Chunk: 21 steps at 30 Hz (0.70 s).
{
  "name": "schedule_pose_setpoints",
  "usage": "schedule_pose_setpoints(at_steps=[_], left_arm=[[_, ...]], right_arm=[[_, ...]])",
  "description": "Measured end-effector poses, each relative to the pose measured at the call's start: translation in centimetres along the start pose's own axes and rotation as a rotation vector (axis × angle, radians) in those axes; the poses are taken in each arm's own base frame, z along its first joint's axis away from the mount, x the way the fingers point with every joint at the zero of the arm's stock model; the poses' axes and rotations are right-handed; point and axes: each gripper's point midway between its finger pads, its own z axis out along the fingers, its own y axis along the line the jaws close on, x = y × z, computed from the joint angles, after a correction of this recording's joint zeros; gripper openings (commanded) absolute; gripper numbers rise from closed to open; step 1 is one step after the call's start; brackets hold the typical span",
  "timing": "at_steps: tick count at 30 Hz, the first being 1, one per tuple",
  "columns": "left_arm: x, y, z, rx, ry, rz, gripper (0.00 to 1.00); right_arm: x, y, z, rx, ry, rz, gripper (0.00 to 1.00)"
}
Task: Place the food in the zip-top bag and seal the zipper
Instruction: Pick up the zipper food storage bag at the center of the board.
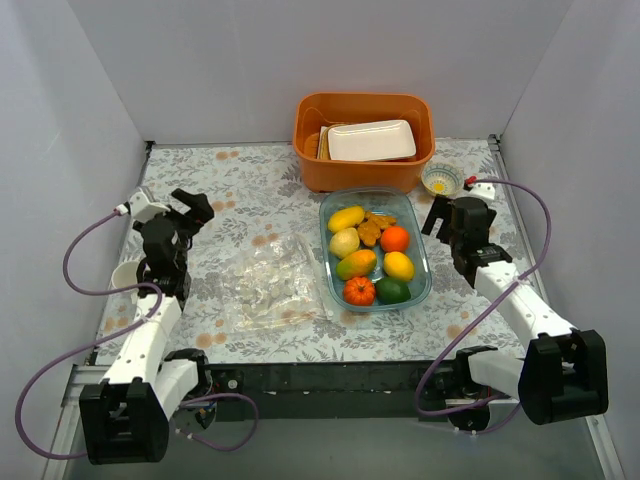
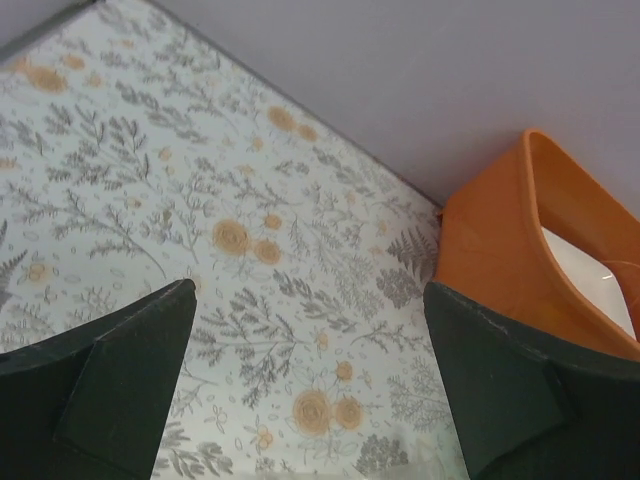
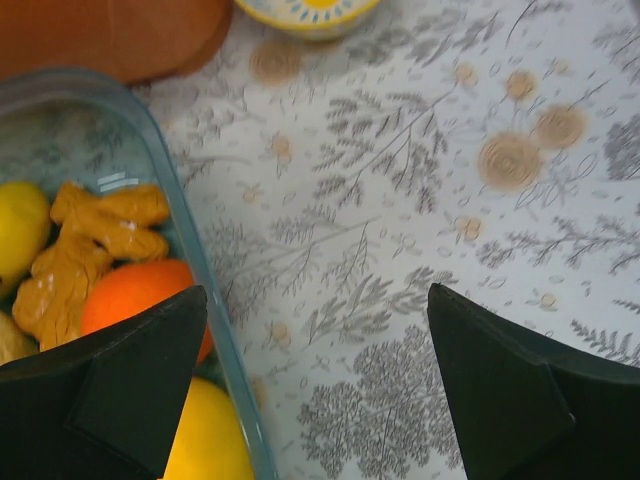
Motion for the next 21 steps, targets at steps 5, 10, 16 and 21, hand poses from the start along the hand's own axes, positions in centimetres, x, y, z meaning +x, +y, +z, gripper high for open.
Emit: schedule_pose_setpoints(at_steps=[5,10,16,21], left_arm=[[0.8,-0.7,1.4,-0.080,0.167,-0.052,0.98],[2.4,-3.7,1.8,-0.016,0.414,-0.050,0.98],[4.9,-4.2,-0.5,0.018,0.599,-0.042,0.98],[6.3,-3.7,-2.5,0.014,0.710,-0.020,0.98]], right_arm=[[3.9,2.1,-1.2,-0.143,0.181,-0.006,0.98],[3.8,4.7,-2.7,-0.287,0.246,0.003,0.98],[1.7,6.3,-5.0,-0.391,0.210,0.034,0.98],[0.2,6.9,-6.4,-0.415,0.213,0.047,0.98]])
